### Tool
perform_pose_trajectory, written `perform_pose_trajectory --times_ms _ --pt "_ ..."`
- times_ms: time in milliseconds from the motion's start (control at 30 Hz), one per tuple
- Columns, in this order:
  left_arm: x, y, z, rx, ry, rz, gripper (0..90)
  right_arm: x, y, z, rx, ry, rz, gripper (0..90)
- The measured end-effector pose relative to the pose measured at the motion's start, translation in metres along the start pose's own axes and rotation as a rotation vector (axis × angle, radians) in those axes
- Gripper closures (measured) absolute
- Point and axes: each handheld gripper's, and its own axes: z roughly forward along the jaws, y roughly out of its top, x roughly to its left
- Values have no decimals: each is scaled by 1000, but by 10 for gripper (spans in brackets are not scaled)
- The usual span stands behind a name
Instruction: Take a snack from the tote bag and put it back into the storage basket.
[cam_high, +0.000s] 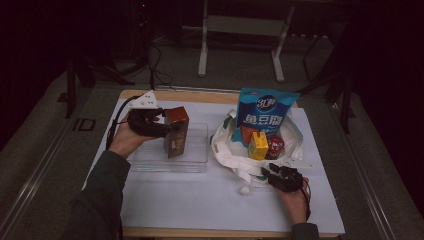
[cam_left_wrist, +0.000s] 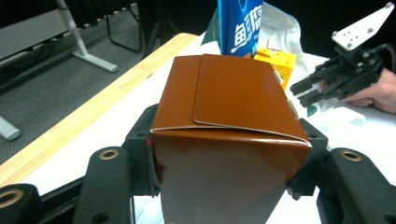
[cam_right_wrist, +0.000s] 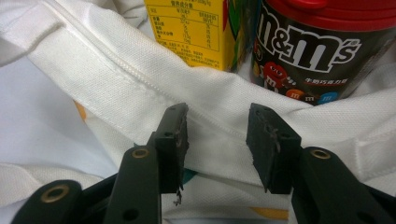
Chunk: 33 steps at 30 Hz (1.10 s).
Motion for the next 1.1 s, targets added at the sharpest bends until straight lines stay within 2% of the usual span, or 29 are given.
perform_pose_trajectory --times_ms 267,367,733,900,1100 --pt "3 -9 -10 36 19 6 424 0 0 0 0 -1 -2 578" --pt "4 -14 -14 43 14 5 424 0 0 0 1 0 1 578" --pt "8 -27 -23 117 39 21 424 0 0 0 0 -2 -4 577" --pt "10 -30 -25 140 53 36 425 0 0 0 1 -2 -3 577" --pt "11 -30 -25 172 47 41 425 0 0 0 2 -2 -2 577"
